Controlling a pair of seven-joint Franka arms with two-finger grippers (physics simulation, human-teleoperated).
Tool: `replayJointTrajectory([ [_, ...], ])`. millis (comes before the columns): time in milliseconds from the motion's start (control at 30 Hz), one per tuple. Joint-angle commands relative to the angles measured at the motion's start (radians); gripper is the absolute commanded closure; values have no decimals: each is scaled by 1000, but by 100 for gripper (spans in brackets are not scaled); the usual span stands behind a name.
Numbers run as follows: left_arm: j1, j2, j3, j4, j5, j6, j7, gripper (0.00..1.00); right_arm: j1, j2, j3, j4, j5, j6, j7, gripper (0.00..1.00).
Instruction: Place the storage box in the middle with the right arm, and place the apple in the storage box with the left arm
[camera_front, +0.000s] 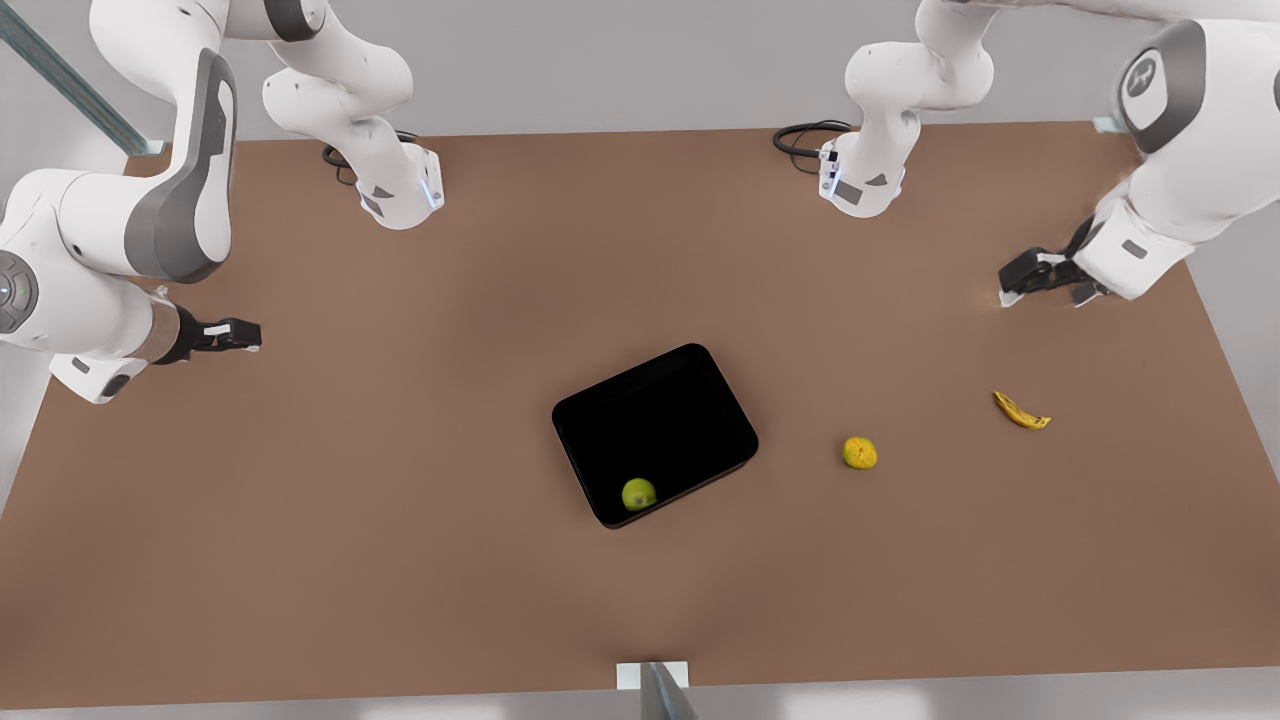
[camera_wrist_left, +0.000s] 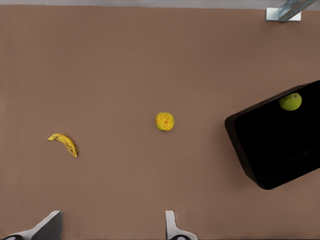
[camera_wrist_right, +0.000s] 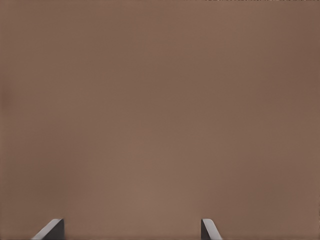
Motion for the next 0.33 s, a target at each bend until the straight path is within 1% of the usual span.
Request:
replayJointTrajectory([
  [0, -51, 1, 0, -12, -16, 25, 2, 0, 0, 0, 0, 0, 0, 0, 0, 0],
  [33, -57, 76, -2, 11, -12, 30, 2, 0, 0, 0, 0, 0, 0, -1, 0, 0],
  [67, -62, 159, 0, 84, -12, 30, 0, 0, 0, 0, 0, 0, 0, 0, 0, 0],
  [133, -76, 159, 0, 55, -12, 96, 0, 0, 0, 0, -2, -2, 0, -1, -2, 0],
  [200, -79, 142, 0, 29, -15, 101, 0, 0, 0, 0, -2, -2, 0, 0, -2, 0],
  [300, -131, 142, 43, 29, -32, 98, 2, 0, 0, 0, -2, -3, 0, -1, -2, 0],
])
